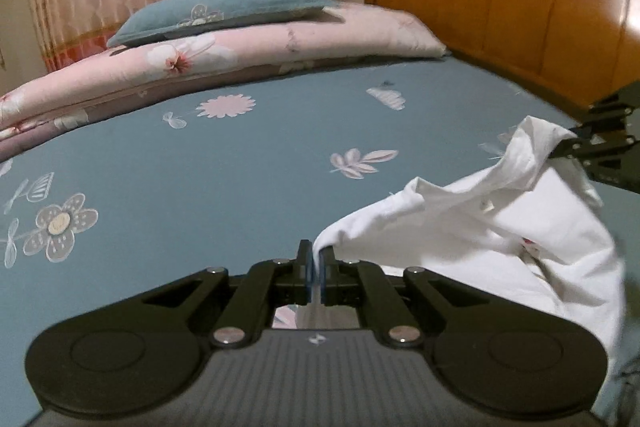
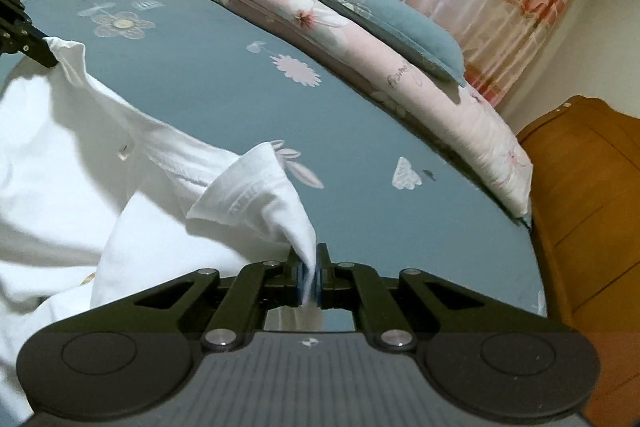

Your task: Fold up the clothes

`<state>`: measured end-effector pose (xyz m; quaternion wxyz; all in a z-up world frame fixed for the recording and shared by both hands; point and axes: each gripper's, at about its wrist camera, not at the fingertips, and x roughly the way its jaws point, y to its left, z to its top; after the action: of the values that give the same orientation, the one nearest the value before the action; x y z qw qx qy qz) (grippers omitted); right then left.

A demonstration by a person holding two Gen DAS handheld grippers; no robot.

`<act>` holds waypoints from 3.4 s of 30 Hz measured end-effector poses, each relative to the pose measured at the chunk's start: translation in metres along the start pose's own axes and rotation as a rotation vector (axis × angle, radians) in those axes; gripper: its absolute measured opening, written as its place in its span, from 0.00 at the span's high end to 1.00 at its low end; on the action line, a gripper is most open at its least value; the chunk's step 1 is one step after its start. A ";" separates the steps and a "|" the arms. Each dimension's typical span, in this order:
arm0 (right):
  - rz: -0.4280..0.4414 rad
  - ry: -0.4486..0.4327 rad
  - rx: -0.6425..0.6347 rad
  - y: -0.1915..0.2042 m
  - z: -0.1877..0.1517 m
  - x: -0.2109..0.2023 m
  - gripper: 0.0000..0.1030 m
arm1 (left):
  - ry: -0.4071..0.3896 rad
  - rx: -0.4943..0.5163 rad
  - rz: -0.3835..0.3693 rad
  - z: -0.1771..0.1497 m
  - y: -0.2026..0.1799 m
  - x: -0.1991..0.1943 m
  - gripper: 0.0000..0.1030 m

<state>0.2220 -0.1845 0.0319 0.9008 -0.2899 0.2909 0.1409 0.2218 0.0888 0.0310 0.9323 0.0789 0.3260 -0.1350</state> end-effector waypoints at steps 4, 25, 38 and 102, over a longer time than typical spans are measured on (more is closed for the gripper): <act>-0.009 0.047 -0.016 -0.010 0.012 0.043 0.94 | 0.052 0.009 0.023 0.021 0.009 0.049 0.99; -0.037 0.219 0.076 -0.031 0.021 0.254 0.92 | 0.215 0.042 0.164 0.042 0.014 0.238 0.90; 0.099 0.156 0.350 -0.049 0.004 0.152 0.66 | 0.219 -0.122 0.085 0.019 0.032 0.146 0.62; 0.180 0.036 0.675 0.022 -0.084 -0.006 0.54 | 0.211 -0.626 0.336 -0.041 0.178 0.081 0.95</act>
<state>0.1704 -0.2188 -0.0296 0.9246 0.0487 0.3612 0.1107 0.3126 0.2511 -0.0410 0.8817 -0.1443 0.4285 0.1349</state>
